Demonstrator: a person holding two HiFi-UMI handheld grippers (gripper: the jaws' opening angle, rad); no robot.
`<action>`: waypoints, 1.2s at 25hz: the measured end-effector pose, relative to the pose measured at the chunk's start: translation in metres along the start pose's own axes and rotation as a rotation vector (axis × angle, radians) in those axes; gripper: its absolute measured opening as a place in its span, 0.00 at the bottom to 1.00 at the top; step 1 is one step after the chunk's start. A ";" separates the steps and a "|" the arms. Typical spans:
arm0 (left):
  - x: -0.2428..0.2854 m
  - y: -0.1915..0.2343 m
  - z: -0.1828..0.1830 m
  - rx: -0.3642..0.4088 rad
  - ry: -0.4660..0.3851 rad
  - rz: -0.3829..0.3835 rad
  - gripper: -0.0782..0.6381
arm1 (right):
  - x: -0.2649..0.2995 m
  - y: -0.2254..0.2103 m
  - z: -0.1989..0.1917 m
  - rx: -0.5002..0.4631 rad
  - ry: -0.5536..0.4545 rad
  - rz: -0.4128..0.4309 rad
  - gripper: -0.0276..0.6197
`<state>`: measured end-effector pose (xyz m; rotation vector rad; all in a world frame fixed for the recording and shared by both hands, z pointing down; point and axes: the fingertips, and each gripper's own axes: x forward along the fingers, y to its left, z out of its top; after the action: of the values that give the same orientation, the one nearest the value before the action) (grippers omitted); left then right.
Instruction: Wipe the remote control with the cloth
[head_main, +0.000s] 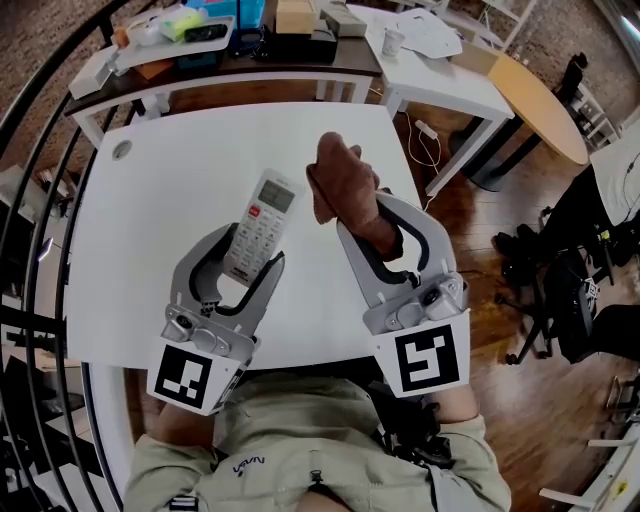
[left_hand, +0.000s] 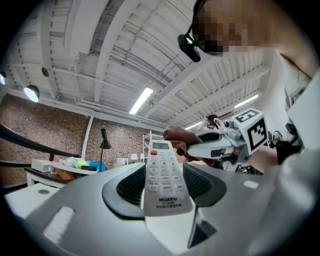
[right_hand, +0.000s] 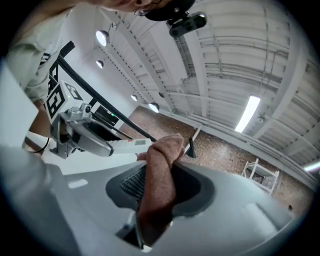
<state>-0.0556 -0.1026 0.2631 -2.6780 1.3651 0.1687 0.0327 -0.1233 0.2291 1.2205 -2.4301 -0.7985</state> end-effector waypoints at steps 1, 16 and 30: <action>0.000 0.000 0.002 -0.013 -0.008 -0.010 0.45 | 0.001 0.003 -0.001 -0.005 0.001 0.012 0.24; -0.005 0.010 0.007 -0.128 -0.058 -0.061 0.45 | 0.003 0.066 0.006 -0.177 -0.064 0.233 0.24; -0.008 0.007 0.011 -0.178 -0.083 -0.093 0.45 | 0.001 0.040 0.003 -0.042 -0.081 0.151 0.24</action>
<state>-0.0665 -0.0990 0.2531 -2.8350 1.2539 0.4053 0.0052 -0.1044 0.2511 0.9940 -2.5208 -0.8656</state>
